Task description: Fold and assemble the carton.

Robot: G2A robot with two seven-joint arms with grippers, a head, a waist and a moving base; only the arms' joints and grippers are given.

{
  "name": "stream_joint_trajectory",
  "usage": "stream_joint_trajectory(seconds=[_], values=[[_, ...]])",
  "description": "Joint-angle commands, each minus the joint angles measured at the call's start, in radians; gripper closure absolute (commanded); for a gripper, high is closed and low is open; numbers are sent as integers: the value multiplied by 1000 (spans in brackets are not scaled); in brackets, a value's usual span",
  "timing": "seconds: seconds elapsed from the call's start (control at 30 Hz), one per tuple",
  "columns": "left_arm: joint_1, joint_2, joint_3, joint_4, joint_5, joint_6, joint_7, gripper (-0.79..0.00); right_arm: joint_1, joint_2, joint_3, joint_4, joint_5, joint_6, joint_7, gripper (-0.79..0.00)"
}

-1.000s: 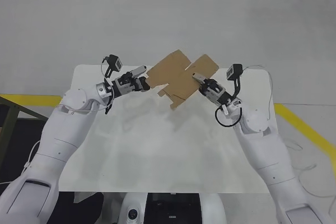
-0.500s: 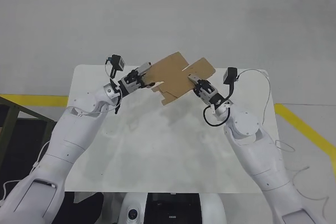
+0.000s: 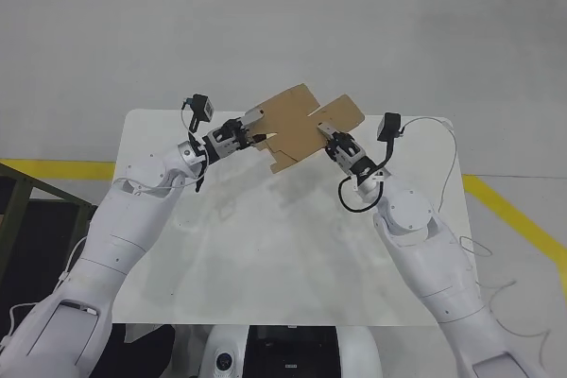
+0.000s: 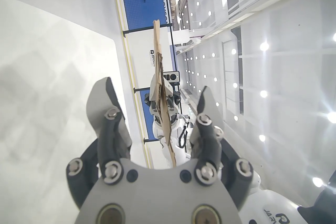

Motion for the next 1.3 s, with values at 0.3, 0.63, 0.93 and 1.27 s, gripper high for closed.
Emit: stream_joint_trajectory(seconds=[0.3, 0.63, 0.93, 1.27], values=[[-8, -12, -6, 13, -20, 26, -14, 0, -5, -9, -6, -14, -47, 6, -23, 0], [-23, -5, -66, 32, -12, 22, -74, 0, -7, -7, 53, -23, -16, -65, 24, -785], [-55, 15, -126, 92, 11, 1, -283, 0, -3, 30, 191, 84, 109, -176, 432, -785], [-66, 22, -122, 124, -24, -14, -544, 0, 72, 62, 225, 264, 12, -339, 763, -785]])
